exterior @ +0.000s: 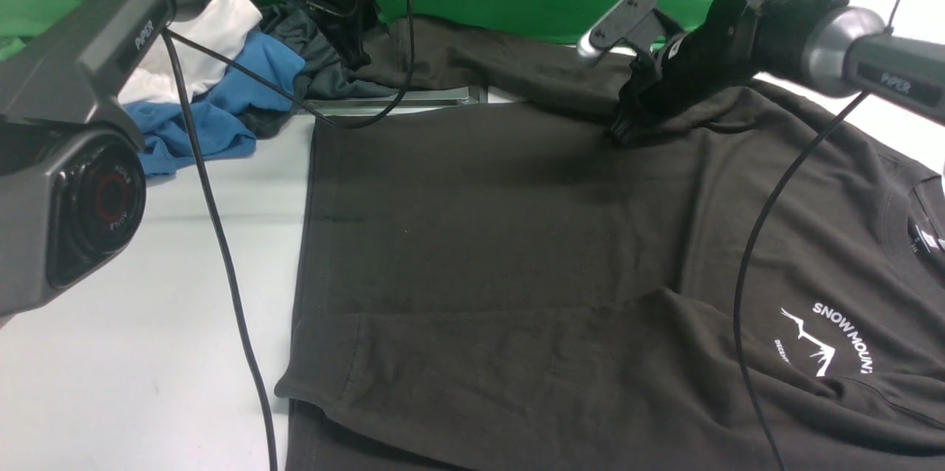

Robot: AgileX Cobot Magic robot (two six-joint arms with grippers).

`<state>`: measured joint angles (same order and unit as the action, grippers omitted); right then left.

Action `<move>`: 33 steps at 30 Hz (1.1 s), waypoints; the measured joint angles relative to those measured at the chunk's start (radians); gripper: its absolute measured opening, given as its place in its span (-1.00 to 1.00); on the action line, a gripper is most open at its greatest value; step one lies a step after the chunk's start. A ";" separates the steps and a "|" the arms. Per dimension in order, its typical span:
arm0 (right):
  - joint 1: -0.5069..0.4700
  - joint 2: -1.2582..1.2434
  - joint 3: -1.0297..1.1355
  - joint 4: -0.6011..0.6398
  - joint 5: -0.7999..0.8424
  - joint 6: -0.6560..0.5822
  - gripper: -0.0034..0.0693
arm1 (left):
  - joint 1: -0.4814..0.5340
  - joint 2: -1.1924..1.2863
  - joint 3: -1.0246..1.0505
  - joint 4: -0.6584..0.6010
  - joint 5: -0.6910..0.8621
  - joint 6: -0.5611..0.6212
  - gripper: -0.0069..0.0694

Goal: Fold a long-sleeved shirt on a white desktop.
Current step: 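Grab the top left corner of the dark shirt with the left gripper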

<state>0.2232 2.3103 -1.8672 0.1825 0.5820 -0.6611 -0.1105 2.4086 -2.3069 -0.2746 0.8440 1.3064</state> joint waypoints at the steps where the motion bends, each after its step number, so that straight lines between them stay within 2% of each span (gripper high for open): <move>1: 0.000 -0.011 0.000 0.002 0.001 0.004 -0.77 | 0.003 0.008 -0.001 -0.002 -0.005 0.000 -0.17; 11: 0.000 -0.023 0.000 0.002 0.015 0.015 -0.77 | 0.022 0.125 0.000 0.033 -0.140 0.006 -0.17; 17: 0.000 -0.023 0.000 0.002 0.020 0.015 -0.77 | 0.022 0.161 0.000 -0.008 -0.221 0.124 -0.17; 22: 0.000 -0.023 0.000 0.002 0.020 0.015 -0.77 | 0.022 0.180 0.000 -0.031 -0.226 0.140 -0.16; 26: 0.000 -0.023 0.000 0.002 0.020 0.016 -0.77 | 0.022 0.184 -0.001 -0.038 -0.196 0.146 -0.04; 30: 0.000 -0.023 0.000 0.002 0.020 0.016 -0.77 | 0.022 0.183 -0.001 -0.035 -0.216 0.147 0.15; 33: 0.000 -0.023 0.000 0.002 0.017 0.016 -0.77 | 0.022 0.184 -0.001 -0.030 -0.234 0.163 0.19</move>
<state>0.2232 2.2876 -1.8672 0.1845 0.5994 -0.6449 -0.0882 2.5929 -2.3078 -0.3048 0.6100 1.4695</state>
